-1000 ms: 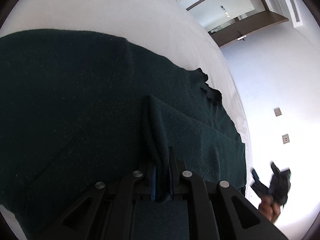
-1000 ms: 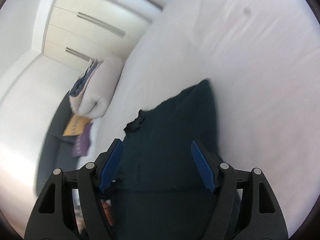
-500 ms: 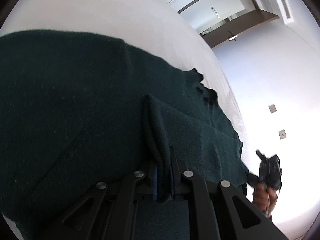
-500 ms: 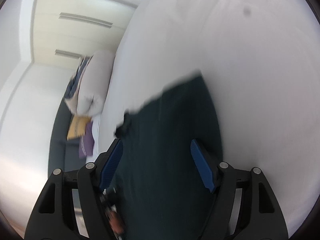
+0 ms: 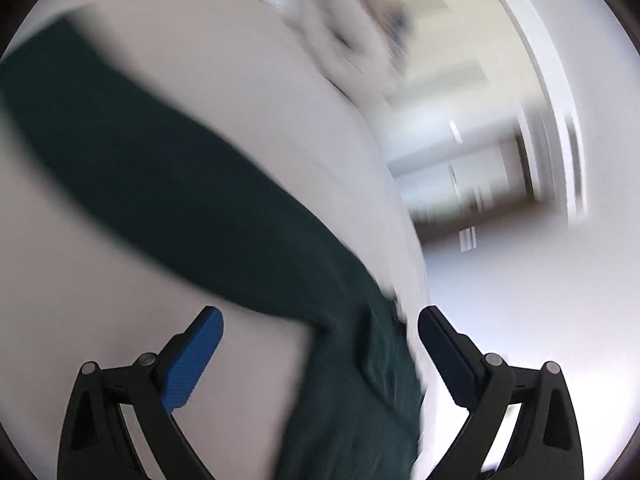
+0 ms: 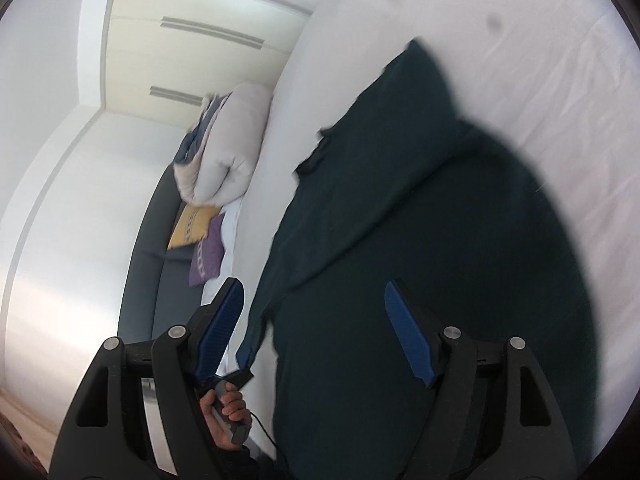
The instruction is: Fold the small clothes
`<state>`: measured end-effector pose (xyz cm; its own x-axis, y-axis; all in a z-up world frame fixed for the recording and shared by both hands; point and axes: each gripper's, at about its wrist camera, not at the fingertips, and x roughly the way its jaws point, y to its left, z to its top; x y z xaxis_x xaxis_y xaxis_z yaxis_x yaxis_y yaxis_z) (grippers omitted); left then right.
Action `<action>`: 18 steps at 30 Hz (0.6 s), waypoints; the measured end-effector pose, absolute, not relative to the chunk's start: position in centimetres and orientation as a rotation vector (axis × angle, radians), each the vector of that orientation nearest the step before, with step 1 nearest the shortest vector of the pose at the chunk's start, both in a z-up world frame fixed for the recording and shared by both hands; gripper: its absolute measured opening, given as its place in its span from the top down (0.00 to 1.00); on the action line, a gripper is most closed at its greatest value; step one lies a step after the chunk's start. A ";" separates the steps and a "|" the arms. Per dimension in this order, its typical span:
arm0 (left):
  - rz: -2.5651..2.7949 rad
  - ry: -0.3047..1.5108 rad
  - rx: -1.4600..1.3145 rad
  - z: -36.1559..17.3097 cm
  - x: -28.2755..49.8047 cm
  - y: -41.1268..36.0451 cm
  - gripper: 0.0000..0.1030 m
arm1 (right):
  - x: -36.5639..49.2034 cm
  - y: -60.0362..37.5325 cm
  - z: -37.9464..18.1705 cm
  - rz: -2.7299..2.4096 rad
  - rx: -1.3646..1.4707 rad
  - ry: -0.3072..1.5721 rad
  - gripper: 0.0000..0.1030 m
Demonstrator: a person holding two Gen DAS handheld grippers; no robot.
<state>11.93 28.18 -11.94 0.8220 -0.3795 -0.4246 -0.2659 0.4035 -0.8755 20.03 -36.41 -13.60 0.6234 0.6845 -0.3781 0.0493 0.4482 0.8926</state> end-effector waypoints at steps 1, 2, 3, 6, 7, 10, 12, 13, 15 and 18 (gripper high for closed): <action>-0.021 0.609 -1.263 -13.1 10.3 30.6 0.06 | 19.9 -35.1 -13.2 0.470 1.044 0.836 0.29; 0.006 0.592 -1.307 -13.6 9.5 31.8 0.09 | 19.6 -34.1 -12.7 0.484 1.039 0.842 0.29; 0.046 0.560 -1.380 -14.4 8.2 33.5 0.15 | 19.6 -32.9 -12.3 0.494 1.031 0.850 0.29; 0.095 0.504 -1.451 -14.7 7.4 35.4 0.14 | 19.5 -29.5 -10.9 0.510 0.988 0.876 0.29; 0.110 0.502 -1.457 -14.8 7.6 35.6 0.12 | 19.5 -28.4 -10.4 0.521 0.970 0.880 0.29; 0.195 0.504 -1.545 -16.3 8.6 36.1 0.12 | 19.0 -25.5 -9.1 0.553 0.944 0.894 0.29; 0.231 0.473 -1.591 -16.2 8.6 36.3 0.06 | 18.7 -24.0 -8.4 0.570 0.936 0.898 0.29; 0.248 0.451 -1.613 -16.3 8.8 36.3 0.03 | 18.5 -23.3 -8.1 0.576 0.926 0.897 0.29; 0.280 0.419 -1.650 -16.5 8.8 37.6 0.03 | 18.7 -22.3 -7.7 0.585 0.913 0.895 0.29; 0.316 0.373 -1.675 -16.7 9.8 38.6 0.15 | 18.4 -21.5 -7.5 0.587 0.906 0.892 0.29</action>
<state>9.78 38.65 -16.68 0.9080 -0.0628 -0.4143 -0.4190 -0.1197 -0.9001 18.39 -21.55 -7.47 0.5172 0.7553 -0.4025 -0.0711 0.5065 0.8593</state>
